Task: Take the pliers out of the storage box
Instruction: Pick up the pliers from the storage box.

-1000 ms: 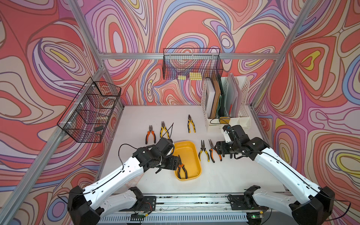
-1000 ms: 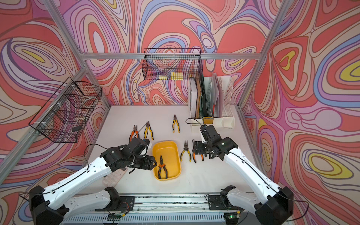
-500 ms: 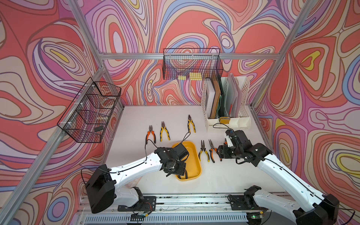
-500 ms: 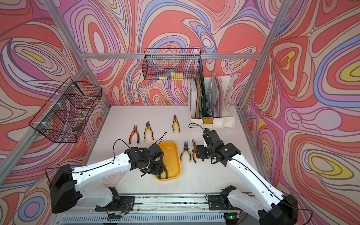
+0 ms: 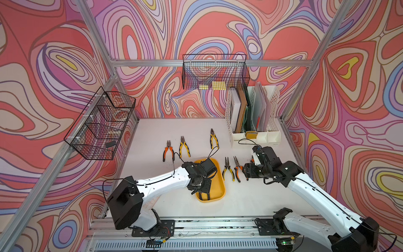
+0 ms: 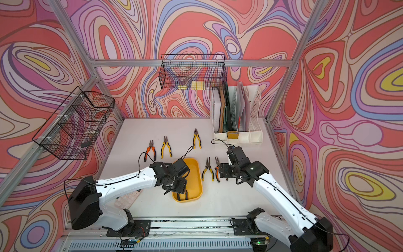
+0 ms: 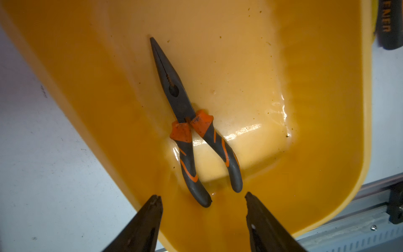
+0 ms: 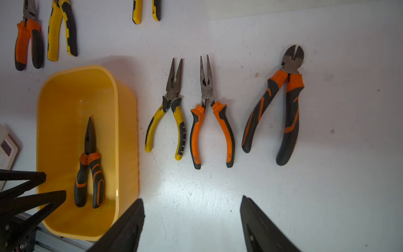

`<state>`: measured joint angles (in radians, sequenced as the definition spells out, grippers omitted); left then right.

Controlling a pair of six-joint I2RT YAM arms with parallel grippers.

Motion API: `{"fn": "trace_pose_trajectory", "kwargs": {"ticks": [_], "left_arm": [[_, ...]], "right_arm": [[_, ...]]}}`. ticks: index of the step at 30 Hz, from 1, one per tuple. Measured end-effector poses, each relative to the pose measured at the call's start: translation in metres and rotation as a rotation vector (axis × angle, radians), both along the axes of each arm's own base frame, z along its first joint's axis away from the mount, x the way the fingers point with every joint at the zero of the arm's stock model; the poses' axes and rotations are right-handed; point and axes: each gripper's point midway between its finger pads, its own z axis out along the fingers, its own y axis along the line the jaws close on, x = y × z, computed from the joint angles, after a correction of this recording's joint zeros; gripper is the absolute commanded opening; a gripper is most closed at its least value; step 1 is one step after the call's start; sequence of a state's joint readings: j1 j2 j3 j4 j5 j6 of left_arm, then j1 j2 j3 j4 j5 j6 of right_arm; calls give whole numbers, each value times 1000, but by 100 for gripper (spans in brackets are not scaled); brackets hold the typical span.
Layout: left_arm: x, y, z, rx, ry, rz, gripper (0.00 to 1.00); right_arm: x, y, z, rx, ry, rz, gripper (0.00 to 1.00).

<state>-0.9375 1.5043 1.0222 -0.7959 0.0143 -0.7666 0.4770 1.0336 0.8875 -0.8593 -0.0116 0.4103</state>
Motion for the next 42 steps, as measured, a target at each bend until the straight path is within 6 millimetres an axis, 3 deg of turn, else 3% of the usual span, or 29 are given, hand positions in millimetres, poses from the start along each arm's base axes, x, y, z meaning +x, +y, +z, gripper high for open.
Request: {"fn": "trace_pose_trajectory", "kwargs": {"ticks": [7,16,24,33,42], "left_arm": [[1,-1,-12,32,19,-17,62],[2,-4,-11,26,20,-17,58],[2,-22,-11,-64,57,76,47],[-4,-22,-40,2,129,198,41],[-5,-21,-51,26,157,273,40]], "right_arm": [[0,0,-1,-2,3,-1,74],[0,0,-2,-3,5,-1,73],[1,0,-2,-1,1,-1,73],[2,1,-4,-2,4,-1,73],[1,0,-6,-5,9,-1,73]]}}
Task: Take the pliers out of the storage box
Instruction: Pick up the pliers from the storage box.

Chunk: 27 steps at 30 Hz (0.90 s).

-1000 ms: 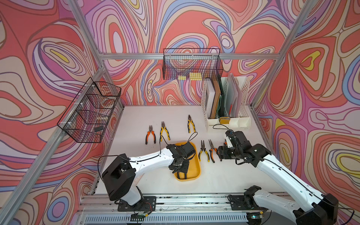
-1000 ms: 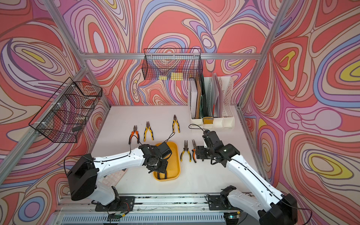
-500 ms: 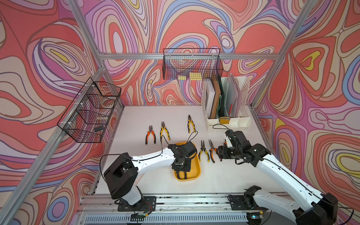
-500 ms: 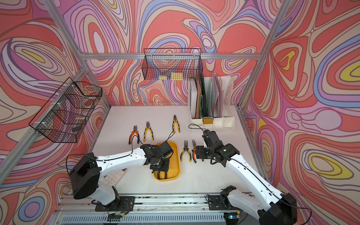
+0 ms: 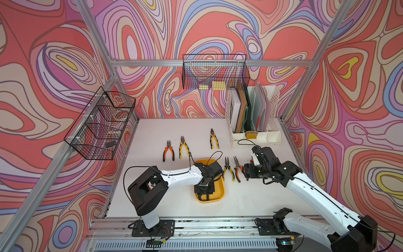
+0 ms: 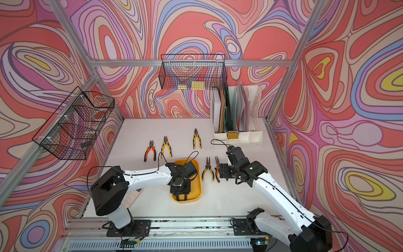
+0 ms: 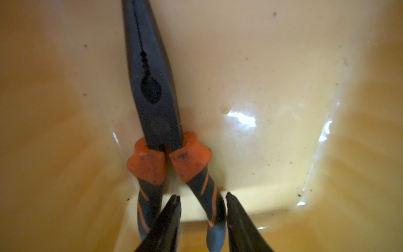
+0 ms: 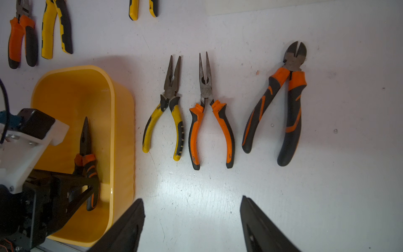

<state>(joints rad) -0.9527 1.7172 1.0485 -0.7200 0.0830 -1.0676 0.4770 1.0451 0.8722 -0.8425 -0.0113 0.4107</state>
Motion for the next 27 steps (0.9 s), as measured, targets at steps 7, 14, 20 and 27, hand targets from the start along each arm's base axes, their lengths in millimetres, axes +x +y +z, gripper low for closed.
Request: {"fn": "trace_pose_trajectory", "kwargs": {"ticks": [7,14,20,27], "left_arm": [[3,-6,-8,-9,2,14,36],[5,-10,-10,-8,10,21,28],[7,-13,-11,-8,13,32,18],[8,-14,-10,-10,9,28,10]], "right_arm": [[0,0,0,0,0,0,73],[0,0,0,1,-2,0,73],[0,0,0,1,-2,0,74],[0,0,0,1,-3,0,73]]}}
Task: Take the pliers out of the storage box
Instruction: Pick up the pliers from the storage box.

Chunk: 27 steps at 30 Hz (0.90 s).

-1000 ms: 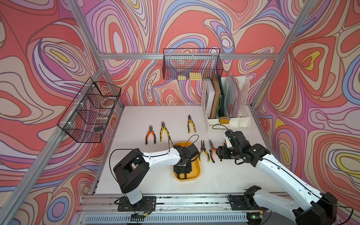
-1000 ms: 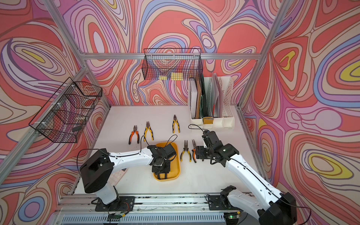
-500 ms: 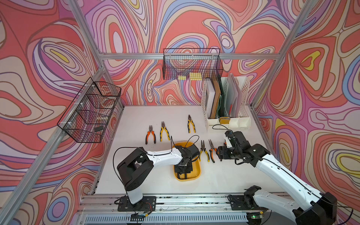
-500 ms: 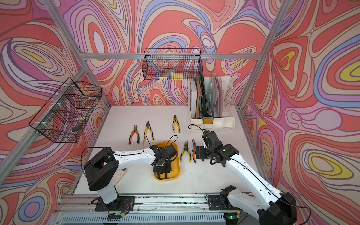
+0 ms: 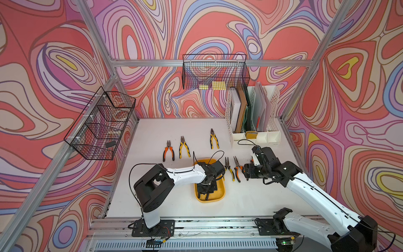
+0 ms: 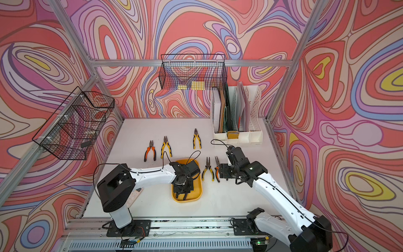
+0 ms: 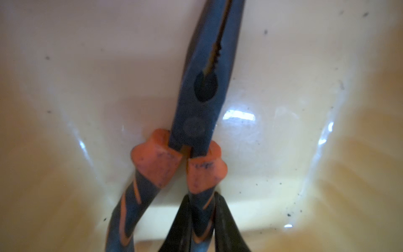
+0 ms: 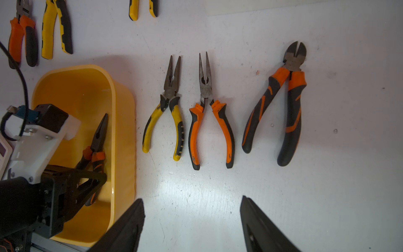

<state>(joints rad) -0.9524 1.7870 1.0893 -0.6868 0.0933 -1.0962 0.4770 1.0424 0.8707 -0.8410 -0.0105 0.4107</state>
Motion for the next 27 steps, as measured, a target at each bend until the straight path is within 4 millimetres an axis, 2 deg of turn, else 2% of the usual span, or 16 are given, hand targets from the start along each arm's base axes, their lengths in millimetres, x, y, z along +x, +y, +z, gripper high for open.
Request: {"fn": "trace_pose_trajectory", "kwargs": {"ticks": [4,8,10,14,19,24,27], "left_arm": [[1,0,3,5,-24,-21,0],[6,5,9,34,-67,-61,0],[11,7,20,56,-90,-87,0],[29,0,60,57,-178,-132,0],[45,2,123,21,-325,-163,0],[52,25,172,64,-430,-188,0],[61,51,189,121,-454,-177,0]], "right_arm": [[0,-1,0,-3,-2,-2,73],[1,-1,0,-5,-3,-4,73],[1,-1,0,-5,-3,-4,73],[1,-1,0,-4,-4,-4,73],[1,-1,0,-4,-4,-4,73],[1,-1,0,-5,-4,-4,73],[1,-1,0,-4,-5,-4,73]]}}
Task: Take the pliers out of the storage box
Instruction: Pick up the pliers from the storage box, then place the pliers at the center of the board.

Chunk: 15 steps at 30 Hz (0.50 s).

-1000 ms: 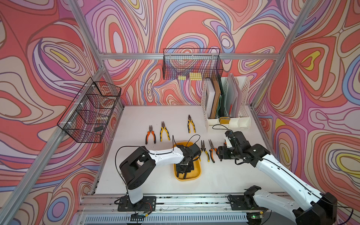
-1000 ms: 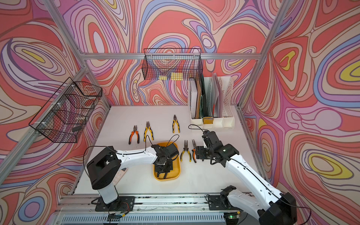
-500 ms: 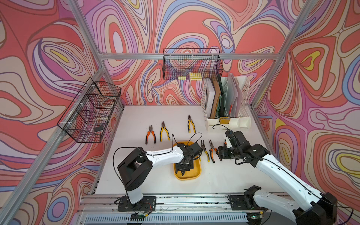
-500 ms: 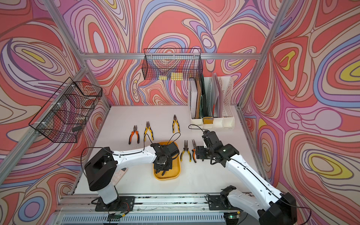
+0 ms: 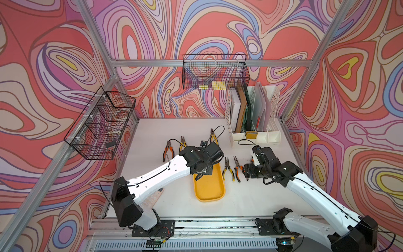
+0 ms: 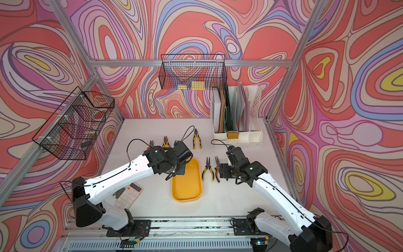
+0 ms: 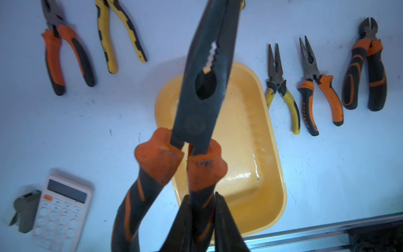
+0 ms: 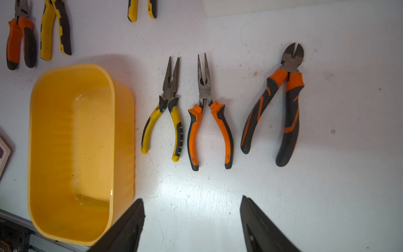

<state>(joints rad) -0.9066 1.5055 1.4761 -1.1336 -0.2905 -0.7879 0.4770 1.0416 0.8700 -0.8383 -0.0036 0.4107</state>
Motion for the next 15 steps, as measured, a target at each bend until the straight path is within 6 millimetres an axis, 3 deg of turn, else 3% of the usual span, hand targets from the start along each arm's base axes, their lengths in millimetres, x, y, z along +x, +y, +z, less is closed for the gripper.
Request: {"fn": "trace_pose_trajectory", "kwargs": {"ticks": [5,8,11,15], "left_arm": [[15,63,12,50,-11,124,0],[12,100,15,40,-18,204,0],[0,115,7,26,4,230,0],[-18,116,-31,27,106,241,0]], "right_arm": [[0,0,0,1,-1,0,73],[0,0,0,1,-1,0,73],[0,0,-1,0,0,0,73],[0,0,-1,0,1,0,73]]}}
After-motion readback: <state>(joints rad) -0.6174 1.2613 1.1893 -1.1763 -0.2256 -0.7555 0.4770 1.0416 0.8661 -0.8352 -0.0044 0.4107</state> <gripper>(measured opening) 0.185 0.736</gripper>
